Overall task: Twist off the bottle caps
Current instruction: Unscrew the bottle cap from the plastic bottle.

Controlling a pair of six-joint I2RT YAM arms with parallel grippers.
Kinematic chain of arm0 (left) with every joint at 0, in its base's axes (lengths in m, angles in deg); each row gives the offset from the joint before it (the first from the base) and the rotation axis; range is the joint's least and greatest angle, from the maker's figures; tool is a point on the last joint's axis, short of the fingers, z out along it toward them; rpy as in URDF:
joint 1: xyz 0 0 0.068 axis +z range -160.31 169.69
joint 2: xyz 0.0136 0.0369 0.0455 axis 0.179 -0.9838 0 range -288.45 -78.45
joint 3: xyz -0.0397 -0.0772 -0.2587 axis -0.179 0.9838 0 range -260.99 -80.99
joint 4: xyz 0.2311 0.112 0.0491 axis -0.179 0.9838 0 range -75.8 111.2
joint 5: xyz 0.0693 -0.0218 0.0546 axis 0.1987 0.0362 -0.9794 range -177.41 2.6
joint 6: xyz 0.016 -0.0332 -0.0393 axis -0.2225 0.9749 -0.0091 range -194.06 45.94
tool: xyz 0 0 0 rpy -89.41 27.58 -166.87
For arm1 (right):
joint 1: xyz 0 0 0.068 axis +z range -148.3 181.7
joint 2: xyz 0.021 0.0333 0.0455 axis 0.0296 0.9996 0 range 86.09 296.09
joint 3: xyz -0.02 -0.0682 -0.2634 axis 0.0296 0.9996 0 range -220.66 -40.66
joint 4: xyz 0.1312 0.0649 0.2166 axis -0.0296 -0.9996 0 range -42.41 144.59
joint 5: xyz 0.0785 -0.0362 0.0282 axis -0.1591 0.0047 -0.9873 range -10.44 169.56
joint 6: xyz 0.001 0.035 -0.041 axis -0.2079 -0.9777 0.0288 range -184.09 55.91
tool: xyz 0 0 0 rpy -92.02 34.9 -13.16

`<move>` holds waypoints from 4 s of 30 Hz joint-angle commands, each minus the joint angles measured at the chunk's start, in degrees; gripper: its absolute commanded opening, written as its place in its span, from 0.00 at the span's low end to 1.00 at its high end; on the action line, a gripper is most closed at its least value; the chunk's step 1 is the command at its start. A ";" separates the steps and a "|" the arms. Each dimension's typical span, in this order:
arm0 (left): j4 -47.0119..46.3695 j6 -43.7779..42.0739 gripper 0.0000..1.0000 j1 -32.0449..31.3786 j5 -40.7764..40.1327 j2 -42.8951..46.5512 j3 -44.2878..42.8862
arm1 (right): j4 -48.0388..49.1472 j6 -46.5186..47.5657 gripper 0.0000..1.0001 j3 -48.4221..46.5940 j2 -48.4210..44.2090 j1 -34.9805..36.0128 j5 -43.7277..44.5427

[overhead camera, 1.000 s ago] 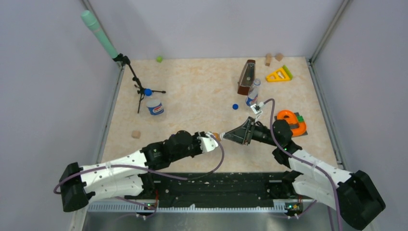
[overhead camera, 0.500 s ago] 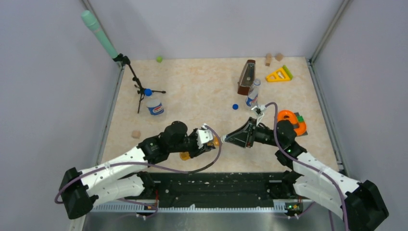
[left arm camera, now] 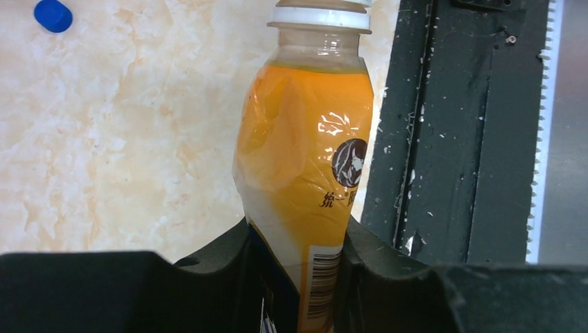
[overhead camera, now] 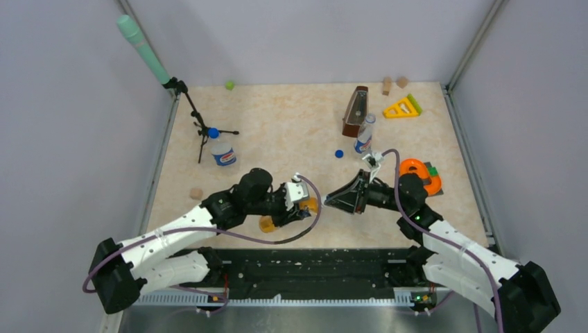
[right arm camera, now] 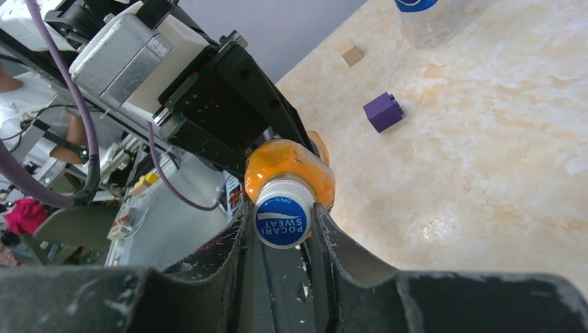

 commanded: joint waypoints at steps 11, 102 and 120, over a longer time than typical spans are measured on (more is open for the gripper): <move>-12.62 -7.70 0.00 -1.21 -15.55 9.89 6.95 | -0.04 -6.56 0.53 -3.10 -1.06 0.78 11.94; -7.13 -9.80 0.00 -2.60 -18.72 4.49 2.96 | -9.43 -7.77 0.57 -7.56 -1.56 1.38 13.72; -14.55 -16.47 0.00 -11.44 -36.71 5.25 5.10 | -1.50 -14.99 0.50 -6.38 5.16 1.40 9.92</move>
